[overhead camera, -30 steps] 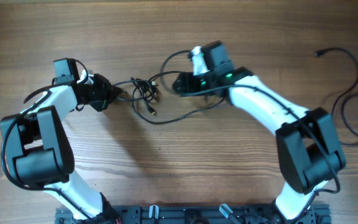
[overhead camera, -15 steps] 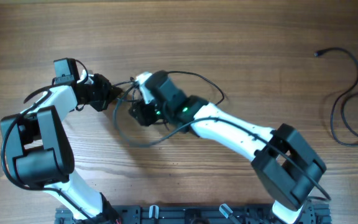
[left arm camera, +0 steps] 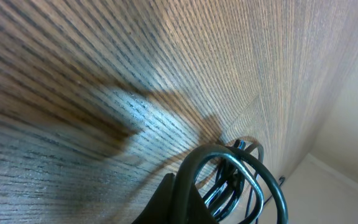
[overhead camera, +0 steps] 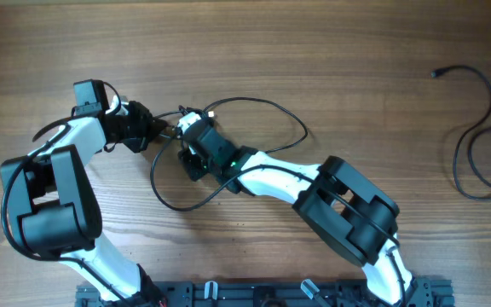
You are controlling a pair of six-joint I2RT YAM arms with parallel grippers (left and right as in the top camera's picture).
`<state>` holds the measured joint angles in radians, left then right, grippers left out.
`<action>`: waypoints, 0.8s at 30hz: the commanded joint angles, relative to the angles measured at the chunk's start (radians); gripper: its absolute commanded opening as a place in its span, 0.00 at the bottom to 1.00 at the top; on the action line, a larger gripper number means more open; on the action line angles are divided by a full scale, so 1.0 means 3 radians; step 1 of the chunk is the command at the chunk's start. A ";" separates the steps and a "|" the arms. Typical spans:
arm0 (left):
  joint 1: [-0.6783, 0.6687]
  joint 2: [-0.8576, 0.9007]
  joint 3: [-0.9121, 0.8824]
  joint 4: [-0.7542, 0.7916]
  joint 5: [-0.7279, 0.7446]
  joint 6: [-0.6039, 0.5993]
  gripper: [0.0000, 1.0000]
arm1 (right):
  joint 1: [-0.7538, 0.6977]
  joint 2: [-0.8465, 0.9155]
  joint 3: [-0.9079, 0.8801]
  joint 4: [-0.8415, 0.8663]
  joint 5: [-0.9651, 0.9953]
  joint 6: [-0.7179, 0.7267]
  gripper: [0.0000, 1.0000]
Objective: Untangle cables
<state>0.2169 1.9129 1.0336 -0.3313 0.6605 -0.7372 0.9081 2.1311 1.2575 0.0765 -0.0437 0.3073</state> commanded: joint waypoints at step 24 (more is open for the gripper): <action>0.0010 -0.0061 0.0027 0.0010 -0.0025 0.0037 0.04 | -0.1198 -0.1521 0.0033 -0.1623 -0.1694 -0.0067 0.04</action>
<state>0.2173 1.9125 1.0336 -0.3321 0.6601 -0.7380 0.5995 1.6516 1.2701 -0.3496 -0.5392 0.2966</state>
